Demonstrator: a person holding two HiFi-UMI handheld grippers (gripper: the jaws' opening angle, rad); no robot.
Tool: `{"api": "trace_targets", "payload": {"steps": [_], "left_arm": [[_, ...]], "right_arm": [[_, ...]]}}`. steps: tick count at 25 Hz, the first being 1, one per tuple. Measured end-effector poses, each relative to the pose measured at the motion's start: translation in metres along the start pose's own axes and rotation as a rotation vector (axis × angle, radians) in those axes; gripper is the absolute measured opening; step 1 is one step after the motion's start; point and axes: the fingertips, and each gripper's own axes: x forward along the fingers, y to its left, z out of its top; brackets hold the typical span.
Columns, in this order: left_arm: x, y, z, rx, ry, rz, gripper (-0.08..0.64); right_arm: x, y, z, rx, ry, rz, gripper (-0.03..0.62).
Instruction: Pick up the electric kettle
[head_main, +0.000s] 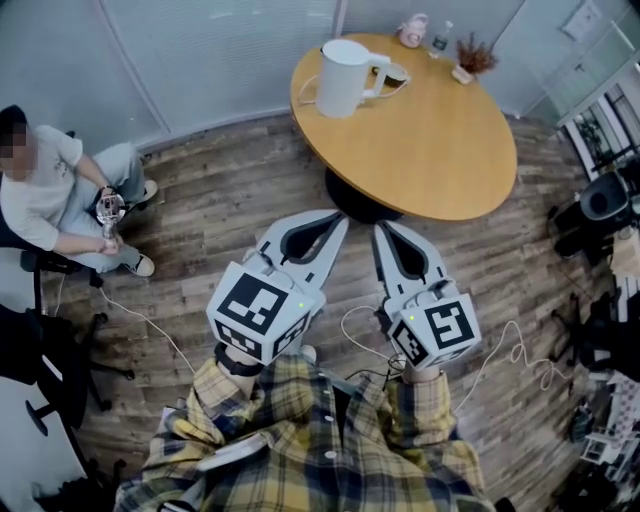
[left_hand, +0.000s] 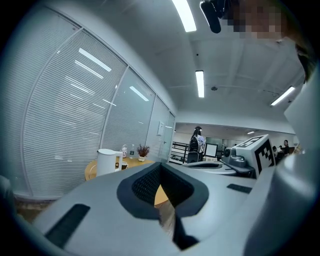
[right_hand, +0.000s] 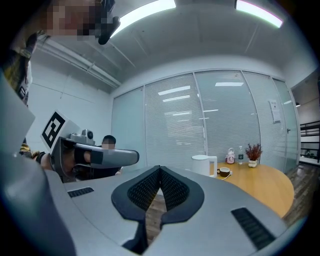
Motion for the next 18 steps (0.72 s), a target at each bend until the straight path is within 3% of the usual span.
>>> {"api": "trace_targets", "payload": {"steps": [18], "left_arm": [[0.072,0.144,0.034,0.017,0.020,-0.074,0.003]], "right_arm": [[0.151,-0.045,0.017,0.017,0.022,-0.063,0.031]]}}
